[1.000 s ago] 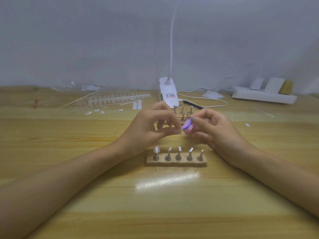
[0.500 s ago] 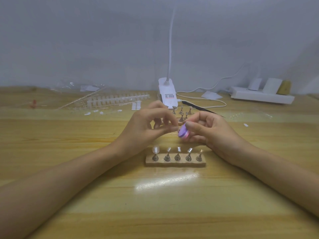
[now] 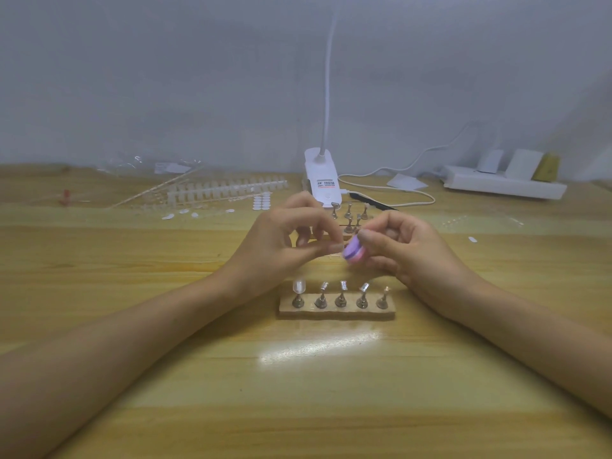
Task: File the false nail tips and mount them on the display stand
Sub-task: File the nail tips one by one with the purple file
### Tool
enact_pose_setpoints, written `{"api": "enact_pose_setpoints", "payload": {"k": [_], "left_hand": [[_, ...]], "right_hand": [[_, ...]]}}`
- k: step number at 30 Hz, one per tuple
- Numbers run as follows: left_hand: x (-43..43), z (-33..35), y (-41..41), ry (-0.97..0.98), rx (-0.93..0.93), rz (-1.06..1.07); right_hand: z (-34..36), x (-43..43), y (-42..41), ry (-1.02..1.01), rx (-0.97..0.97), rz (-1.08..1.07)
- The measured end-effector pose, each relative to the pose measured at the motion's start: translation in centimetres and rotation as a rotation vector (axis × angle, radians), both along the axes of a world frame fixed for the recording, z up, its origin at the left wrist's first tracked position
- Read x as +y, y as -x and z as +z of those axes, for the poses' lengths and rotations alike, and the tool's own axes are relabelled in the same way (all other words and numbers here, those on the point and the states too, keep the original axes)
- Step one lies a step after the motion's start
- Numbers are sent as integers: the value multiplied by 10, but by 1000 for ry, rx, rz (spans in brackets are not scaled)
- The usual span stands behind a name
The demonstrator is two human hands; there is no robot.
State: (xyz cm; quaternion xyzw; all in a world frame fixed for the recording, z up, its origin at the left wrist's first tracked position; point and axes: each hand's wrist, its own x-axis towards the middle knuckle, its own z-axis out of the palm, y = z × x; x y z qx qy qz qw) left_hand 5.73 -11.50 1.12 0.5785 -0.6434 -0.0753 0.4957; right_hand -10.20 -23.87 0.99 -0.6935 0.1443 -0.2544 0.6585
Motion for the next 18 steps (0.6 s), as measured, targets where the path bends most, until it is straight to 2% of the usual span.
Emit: {"api": "enact_pose_setpoints", "payload": {"k": [3, 6, 9, 13, 16, 18], "left_hand": [[0, 0, 1, -11, -23, 1], [0, 0, 1, -3, -1, 5], [1, 0, 1, 0, 7, 5], [0, 0, 1, 8, 12, 5], [0, 1, 1, 9, 14, 6], [0, 1, 1, 5, 9, -2]], "right_hand": [[0, 3, 0, 79, 63, 85], [-1, -1, 1, -4, 1, -15], [1, 3, 0, 85, 68, 90], [-1, -1, 0, -6, -7, -10], [0, 2, 0, 90, 67, 102], [-2, 1, 0, 10, 7, 6]]}}
